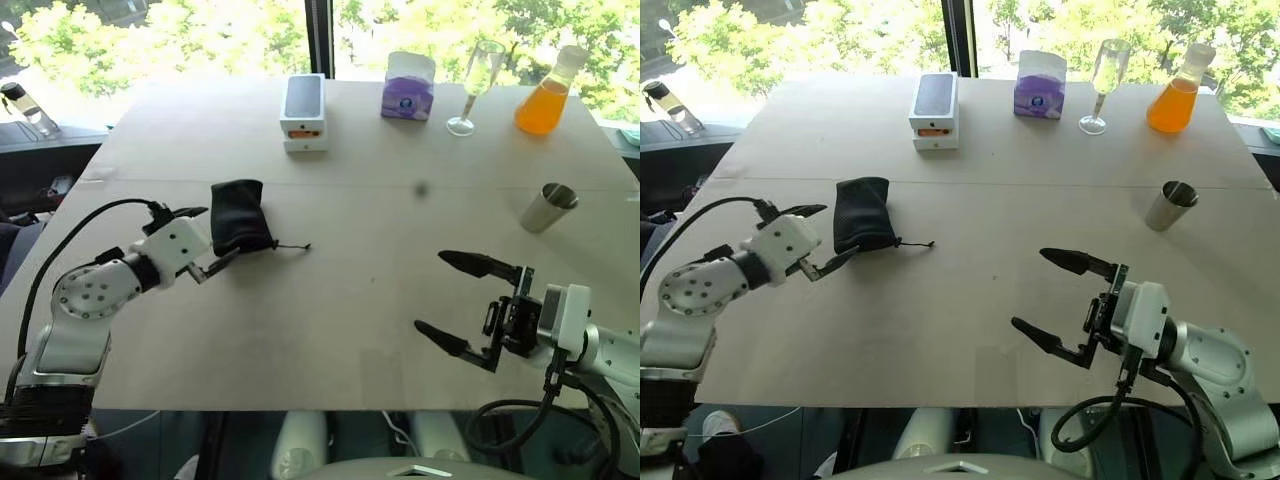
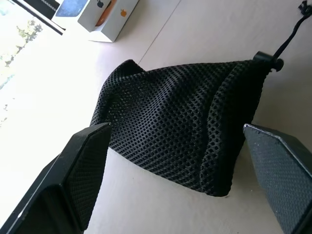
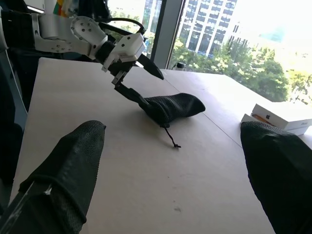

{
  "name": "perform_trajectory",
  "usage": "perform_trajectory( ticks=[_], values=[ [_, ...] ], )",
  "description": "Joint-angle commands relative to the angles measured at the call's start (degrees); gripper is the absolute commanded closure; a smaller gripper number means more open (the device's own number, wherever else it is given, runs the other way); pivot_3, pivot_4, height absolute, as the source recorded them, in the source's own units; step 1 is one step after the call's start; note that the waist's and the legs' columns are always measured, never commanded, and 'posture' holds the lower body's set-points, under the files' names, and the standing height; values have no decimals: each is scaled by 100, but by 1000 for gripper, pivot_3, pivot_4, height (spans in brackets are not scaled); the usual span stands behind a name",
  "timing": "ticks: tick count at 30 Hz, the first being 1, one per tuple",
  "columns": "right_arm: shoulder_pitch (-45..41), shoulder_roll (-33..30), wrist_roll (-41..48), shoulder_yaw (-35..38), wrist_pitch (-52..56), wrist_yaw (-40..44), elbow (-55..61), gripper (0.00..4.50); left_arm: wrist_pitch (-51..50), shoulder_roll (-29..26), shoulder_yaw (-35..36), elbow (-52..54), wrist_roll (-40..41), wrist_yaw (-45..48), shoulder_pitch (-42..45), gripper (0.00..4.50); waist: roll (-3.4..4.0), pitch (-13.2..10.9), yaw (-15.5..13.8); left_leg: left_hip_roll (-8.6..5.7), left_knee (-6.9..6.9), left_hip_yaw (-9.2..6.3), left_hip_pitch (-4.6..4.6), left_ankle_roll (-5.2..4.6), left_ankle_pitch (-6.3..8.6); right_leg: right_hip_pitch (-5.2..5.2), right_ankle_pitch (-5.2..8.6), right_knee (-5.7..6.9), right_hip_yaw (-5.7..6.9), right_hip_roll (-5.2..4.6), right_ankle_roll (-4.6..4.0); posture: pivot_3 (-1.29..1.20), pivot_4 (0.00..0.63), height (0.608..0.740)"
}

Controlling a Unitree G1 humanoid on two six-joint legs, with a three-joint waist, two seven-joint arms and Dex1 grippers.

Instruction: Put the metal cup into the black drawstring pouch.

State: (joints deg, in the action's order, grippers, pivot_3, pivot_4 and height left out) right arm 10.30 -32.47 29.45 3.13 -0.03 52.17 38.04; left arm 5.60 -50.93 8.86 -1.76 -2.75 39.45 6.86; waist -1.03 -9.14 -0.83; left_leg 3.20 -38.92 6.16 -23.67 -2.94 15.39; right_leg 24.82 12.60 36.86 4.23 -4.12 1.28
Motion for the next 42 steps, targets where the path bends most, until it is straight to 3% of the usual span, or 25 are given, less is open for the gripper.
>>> perform_trajectory(
  ticks=[1, 4, 7, 11, 24, 35, 39, 42],
  values=[
    [30, 34, -36, 26, -111, -128, 215, 0, 473, -102, -125, -12, -671, -465, 65, 31, 0, 0, -1, -1, 0, 0, 0, -1, 0, 0, 0, 0, 0, 0, 0, 0, 150, 737],
    [41, 32, -109, 49, -151, -195, 162, 0, 670, -77, -217, -13, -976, -688, 72, 31, -1, 1, -1, 0, 0, 0, 0, -2, 1, -1, 0, 0, 1, 0, 1, 0, 150, 737],
    [96, 19, -163, 77, -168, -236, 125, 0, 1135, -102, -321, 27, -1951, -1596, -32, 31, -2, 1, -2, 0, 0, -1, 0, -1, 0, -1, -1, 1, 2, 1, 1, 0, 150, 737],
    [167, 57, -297, 102, -271, -271, -61, 0, 1364, 40, -300, -80, -2385, -2251, -182, 31, -3, 2, -1, 0, 0, 0, 0, -2, 1, -2, -1, 1, 2, 0, 2, 0, 150, 737],
    [244, 5, -373, 59, -343, -282, -89, 0, 1409, 192, -396, -404, -2573, -2771, -82, 31, -9, 6, -2, 0, -10, -1, 1, 0, -1, -4, -2, 10, 5, 0, 2, 0, 150, 737],
    [358, 32, -471, 2, -359, -354, -27, 0, 1145, 317, -522, -395, -2433, -2564, 146, 31, -11, 9, 0, 0, -24, -4, 2, 7, -5, -6, -2, 23, 7, 0, 3, 0, 150, 737],
    [381, 16, -480, 2, -358, -369, -10, 0, 957, 331, -572, -347, -2277, -2231, 192, 1559, -12, 10, 1, 0, -28, -4, 2, 9, -6, -6, -2, 28, 7, 0, 3, 0, 150, 737],
    [410, 5, -488, 4, -373, -360, -11, 0, 802, 366, -617, -230, -2133, -1973, 243, 3079, -13, 10, 1, 0, -29, -4, 2, 9, -6, -6, -2, 30, 7, 0, 3, 0, 150, 737]
  ],
)
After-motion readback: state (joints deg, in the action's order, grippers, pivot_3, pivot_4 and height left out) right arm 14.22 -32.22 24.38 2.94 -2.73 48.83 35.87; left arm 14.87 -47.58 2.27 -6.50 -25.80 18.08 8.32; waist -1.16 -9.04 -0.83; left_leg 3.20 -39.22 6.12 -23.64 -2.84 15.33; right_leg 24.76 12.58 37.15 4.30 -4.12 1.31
